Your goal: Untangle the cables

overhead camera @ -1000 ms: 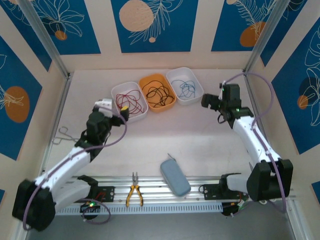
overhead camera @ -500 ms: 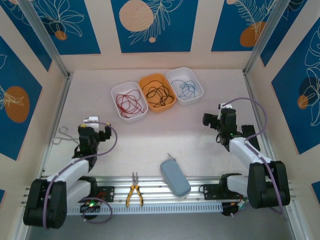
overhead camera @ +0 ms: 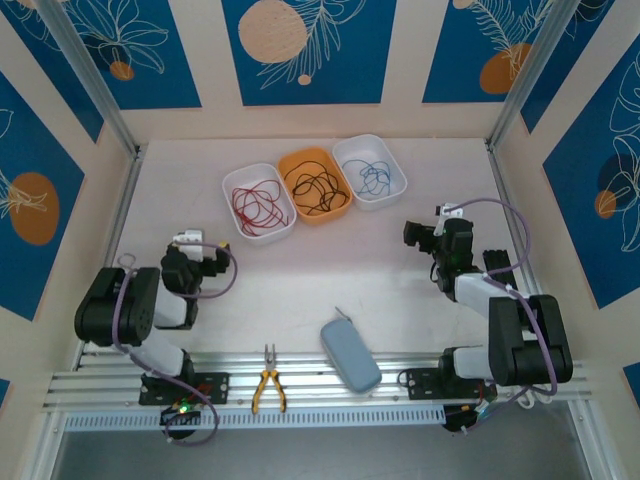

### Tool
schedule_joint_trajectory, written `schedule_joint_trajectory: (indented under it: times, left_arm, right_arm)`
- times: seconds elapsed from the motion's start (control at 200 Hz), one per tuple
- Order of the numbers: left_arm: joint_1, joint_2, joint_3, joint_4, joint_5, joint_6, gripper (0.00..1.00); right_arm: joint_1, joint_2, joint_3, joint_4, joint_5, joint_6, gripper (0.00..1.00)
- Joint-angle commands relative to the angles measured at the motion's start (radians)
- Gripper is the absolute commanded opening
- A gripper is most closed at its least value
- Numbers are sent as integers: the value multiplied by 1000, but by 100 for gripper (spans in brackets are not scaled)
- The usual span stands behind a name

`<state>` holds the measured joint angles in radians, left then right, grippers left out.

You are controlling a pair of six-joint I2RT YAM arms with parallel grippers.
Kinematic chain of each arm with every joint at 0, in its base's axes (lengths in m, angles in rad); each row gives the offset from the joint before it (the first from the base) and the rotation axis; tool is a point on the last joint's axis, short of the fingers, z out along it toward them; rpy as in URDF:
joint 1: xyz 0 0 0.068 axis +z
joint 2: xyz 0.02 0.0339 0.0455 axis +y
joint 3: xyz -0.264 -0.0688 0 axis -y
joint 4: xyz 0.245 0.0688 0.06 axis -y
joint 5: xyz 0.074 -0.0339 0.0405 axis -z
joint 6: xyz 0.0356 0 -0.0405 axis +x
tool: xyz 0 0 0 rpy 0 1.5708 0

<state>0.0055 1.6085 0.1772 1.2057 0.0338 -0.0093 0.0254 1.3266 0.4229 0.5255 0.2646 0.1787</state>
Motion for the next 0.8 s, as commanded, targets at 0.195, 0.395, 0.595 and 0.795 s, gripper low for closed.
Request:
schedule_joint_trajectory:
  times: [0.195, 0.395, 0.595, 0.795]
  left_arm:
    - [11, -38, 178, -215, 170, 34, 100]
    - [10, -40, 169, -199, 154, 27, 100]
    - [8, -41, 171, -206, 153, 29, 100]
    - [8, -39, 174, -210, 156, 31, 100]
  right_arm:
    - [-18, 141, -47, 311, -104, -54, 99]
    - [-20, 197, -18, 306, -113, -58, 99]
    - [-19, 195, -15, 294, -113, -61, 99]
    - [-18, 195, -16, 296, -112, -60, 99]
